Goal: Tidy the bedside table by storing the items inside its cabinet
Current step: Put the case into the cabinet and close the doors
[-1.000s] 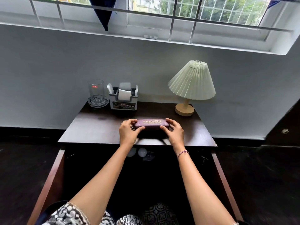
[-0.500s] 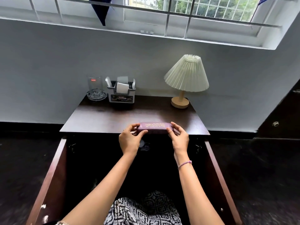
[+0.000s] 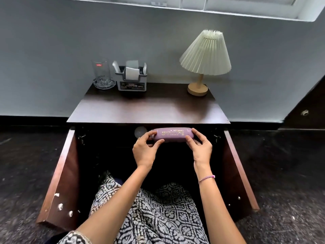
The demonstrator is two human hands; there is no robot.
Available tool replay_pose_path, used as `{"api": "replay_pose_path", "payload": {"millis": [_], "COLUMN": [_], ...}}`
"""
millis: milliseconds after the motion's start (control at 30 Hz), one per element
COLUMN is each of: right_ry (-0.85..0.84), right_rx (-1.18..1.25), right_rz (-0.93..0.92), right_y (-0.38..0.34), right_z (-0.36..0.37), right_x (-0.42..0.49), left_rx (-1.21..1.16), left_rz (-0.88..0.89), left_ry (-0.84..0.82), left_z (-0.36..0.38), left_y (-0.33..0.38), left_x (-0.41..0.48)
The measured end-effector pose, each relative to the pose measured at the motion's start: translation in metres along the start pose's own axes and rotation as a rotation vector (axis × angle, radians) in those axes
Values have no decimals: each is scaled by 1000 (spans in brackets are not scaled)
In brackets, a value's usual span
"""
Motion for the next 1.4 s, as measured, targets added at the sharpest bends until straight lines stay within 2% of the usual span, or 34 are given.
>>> {"api": "replay_pose_path", "payload": {"millis": [233,367,600,900,1067,1133,1267,1400], "right_ry": [57,108,144,121,0,-45,-44,-267], "right_rx": [-126,-139,-168,-404,-560,-691,-967,-1179], "right_rz": [71,104,184,178,178,129,-133,-310], "right_y": [35,53,89,103,98,94,79,84], "right_z": [-22,-29,-42,-48,-42,-37,-28,-15], "right_x": [7,20,55,79,86,86,66,44], "left_rx": [96,57,176,291,336,413,578,726], "left_rz": [-24,-108,-150,-175,-147,-88,65,302], "left_ry": [-205,-292,-451,-511,-568,-557,-538,-589], "left_z": [36,59,100,123,130,129,126,139], "left_y": [-29,-48,-59,-56,-53,-50,-40,-33], "left_x": [-6,0,18,31,31,29,16,-1]}}
Point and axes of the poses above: each hand's wrist, its own x-axis towards the middle knuckle, its own z-axis out of the palm, y = z × x, the point moved 6 cm from there along x, towards the middle knuckle, and after that the axes turned 5 degrees about x, right-handed, at the moved point
